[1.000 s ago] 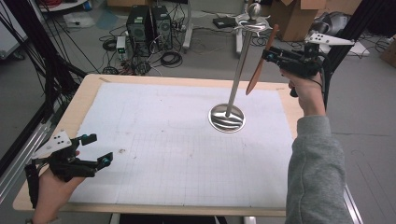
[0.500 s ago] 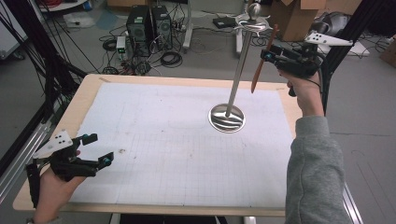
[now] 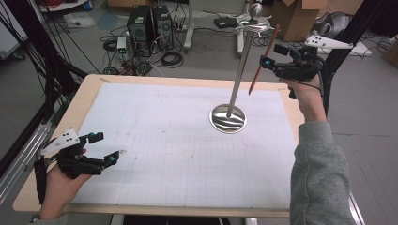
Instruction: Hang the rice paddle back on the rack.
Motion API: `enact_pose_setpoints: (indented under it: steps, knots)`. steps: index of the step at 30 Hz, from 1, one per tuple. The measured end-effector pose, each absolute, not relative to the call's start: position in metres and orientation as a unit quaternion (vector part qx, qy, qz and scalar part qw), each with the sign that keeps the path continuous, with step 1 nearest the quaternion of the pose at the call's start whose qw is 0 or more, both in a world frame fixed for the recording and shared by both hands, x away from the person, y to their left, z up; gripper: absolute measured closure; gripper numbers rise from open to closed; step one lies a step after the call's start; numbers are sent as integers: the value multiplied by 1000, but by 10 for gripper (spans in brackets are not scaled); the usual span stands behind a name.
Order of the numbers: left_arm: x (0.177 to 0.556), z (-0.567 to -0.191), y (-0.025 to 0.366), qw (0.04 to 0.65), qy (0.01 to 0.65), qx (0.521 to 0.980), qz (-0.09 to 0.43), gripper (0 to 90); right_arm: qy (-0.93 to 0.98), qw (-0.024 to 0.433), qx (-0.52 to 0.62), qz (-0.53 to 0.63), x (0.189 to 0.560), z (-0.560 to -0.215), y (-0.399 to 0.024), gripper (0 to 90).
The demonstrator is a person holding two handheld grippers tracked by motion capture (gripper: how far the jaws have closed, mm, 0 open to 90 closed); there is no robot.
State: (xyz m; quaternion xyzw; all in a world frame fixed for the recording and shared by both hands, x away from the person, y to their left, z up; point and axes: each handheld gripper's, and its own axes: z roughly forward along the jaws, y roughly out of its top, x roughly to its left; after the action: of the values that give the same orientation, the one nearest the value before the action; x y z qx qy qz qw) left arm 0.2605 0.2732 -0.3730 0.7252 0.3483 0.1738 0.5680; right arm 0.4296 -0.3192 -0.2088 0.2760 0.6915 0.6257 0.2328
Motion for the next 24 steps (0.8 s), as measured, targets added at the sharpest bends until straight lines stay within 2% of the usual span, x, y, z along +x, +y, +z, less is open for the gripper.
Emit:
enact_pose_setpoints:
  steps: [24]
  knots:
    - [286,-362,257,591,324,720,162,18,721,221,264,601,402,-255,-319,144]
